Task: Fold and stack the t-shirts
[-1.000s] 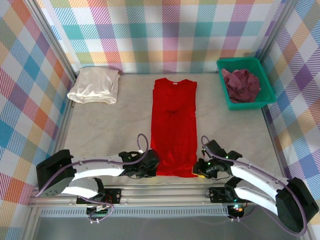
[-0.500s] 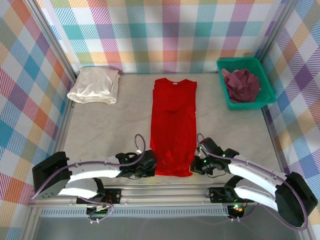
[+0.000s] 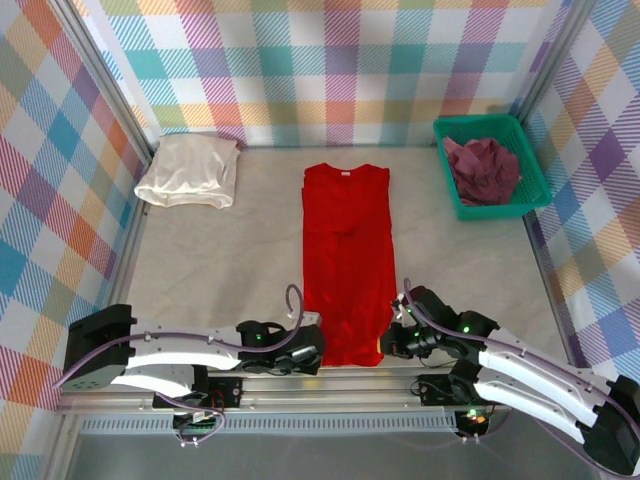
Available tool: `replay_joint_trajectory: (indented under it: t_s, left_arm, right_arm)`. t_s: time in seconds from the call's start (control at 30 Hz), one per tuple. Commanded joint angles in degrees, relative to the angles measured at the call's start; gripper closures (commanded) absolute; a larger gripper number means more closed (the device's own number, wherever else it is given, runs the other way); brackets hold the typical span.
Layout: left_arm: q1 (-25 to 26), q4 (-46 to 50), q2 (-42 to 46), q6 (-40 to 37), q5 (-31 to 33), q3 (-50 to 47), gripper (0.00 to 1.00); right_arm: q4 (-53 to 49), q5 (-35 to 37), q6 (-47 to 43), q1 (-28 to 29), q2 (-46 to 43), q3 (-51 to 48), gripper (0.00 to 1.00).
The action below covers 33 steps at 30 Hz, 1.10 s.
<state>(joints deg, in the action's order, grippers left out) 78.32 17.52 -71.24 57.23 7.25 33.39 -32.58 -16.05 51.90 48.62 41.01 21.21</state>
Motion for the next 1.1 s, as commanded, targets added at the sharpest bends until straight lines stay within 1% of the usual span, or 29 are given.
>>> replay_joint_trajectory:
  t_s: [0.0, 0.1, 0.23, 0.37, 0.47, 0.53, 0.6, 0.7, 0.8, 0.9, 1.07]
  left_arm:
    - [-1.03, 4.35, 5.26, -0.34, 4.56, 0.0, 1.0]
    - [-3.51, 7.16, 8.26, -1.99, 4.88, 0.88, 1.0]
    - [-7.46, 6.35, 9.6, -4.78, 2.51, 1.62, 1.0]
    - [-11.17, 6.92, 8.86, -8.66, 2.53, 3.23, 1.0]
    - [-16.98, 5.1, 9.7, -11.72, 1.09, 3.93, 1.0]
    - [-21.03, 4.06, 10.19, -13.78, -0.25, 4.88, 1.0]
    - [-23.59, 3.24, 10.15, -16.04, -0.25, 6.34, 1.0]
    - [-28.2, 2.52, 7.52, -20.45, -2.81, 9.24, 1.0]
    - [-32.39, 1.45, 2.53, -25.12, -4.83, 13.39, 1.0]
    - [-34.9, 0.77, -3.63, -29.56, -6.01, 19.14, 1.0]
    - [-38.64, 0.24, -11.65, -32.63, -7.22, 25.46, 1.0]
  right_arm:
    - [0.7, 1.37, 3.23, 0.38, 0.36, 0.67, 1.0]
    - [-1.8, 3.84, 3.3, 0.26, 0.05, 2.8, 1.0]
    - [-3.84, 6.6, 1.9, -1.57, 0.18, 5.93, 1.0]
    - [-1.4, 5.68, -0.15, -6.8, 3.32, 8.7, 1.0]
    - [-1.06, 6.37, -4.25, -10.86, 8.0, 13.47, 1.0]
    - [-0.72, 5.53, -6.6, -13.9, 10.98, 16.33, 1.0]
    - [0.68, 4.96, -8.17, -16.02, 13.05, 17.91, 1.0]
    - [2.3, 4.96, -10.32, -18.89, 17.02, 20.65, 1.0]
    - [4.77, 5.89, -12.05, -21.08, 21.6, 23.02, 1.0]
    - [8.2, 5.59, -13.76, -23.39, 26.1, 24.87, 1.0]
    - [11.73, 5.22, -15.98, -26.57, 32.37, 29.69, 1.0]
